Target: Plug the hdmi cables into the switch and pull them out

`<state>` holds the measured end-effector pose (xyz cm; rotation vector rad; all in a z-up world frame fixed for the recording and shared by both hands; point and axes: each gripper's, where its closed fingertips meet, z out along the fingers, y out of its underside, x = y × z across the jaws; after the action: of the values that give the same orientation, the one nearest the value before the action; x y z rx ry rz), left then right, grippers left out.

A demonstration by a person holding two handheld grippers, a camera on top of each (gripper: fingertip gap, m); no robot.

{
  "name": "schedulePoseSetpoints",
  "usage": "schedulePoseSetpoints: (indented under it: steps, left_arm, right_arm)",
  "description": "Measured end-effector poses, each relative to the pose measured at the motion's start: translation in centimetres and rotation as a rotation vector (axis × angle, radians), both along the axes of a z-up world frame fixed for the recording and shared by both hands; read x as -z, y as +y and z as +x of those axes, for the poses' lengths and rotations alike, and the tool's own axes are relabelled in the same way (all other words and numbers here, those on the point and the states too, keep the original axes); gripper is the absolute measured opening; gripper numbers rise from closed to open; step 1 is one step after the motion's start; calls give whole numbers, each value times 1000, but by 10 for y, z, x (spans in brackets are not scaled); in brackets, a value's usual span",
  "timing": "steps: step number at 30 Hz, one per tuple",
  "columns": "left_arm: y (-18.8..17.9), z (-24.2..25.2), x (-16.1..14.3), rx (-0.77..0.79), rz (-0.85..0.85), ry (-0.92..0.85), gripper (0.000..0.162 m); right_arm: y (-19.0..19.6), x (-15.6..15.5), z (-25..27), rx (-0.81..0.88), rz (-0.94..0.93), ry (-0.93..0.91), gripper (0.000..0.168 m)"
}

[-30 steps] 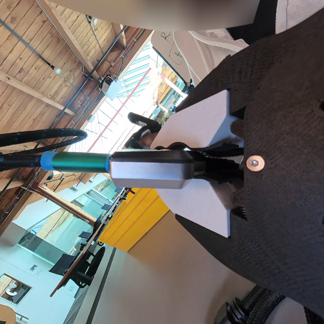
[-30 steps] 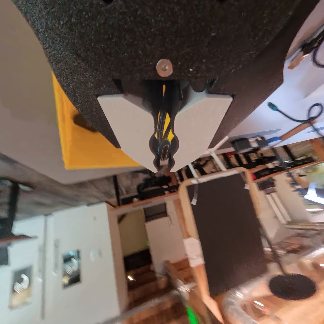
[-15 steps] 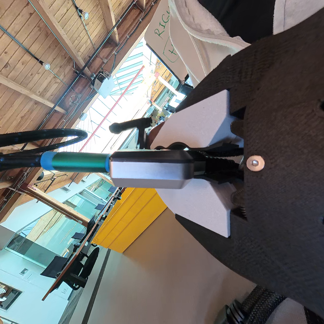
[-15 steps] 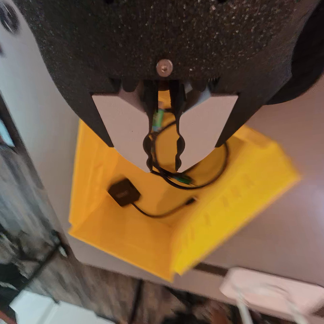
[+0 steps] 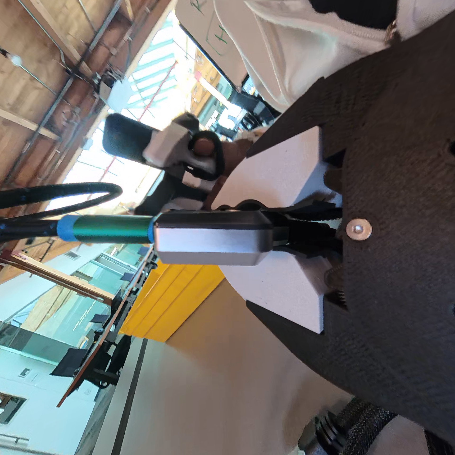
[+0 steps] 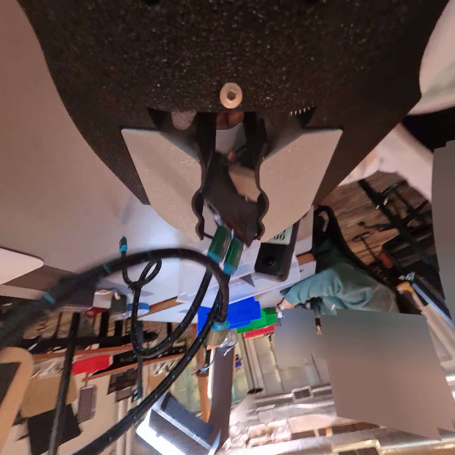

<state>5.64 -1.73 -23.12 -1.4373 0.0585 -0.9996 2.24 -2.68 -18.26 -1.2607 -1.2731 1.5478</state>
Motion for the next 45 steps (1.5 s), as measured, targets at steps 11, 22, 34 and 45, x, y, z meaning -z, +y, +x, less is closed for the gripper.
schedulePoseSetpoints:
  steps: [11, 22, 34, 45]
  left_arm:
    - [17, -15, 15, -303, -37, 265, 24]
    - [21, -10, 22, -325, -67, 371, 24]
    - [10, -17, 9, -303, -3, 196, 23]
    - [7, -20, 4, -300, 37, 139, 23]
  right_arm:
    - [17, -4, -17, 222, 18, 10, 21]
    - [30, -10, -16, 331, 143, 52, 11]
    - [117, -45, 52, 575, 347, -52, 6]
    - [126, -141, 194, 772, 398, 289, 6]
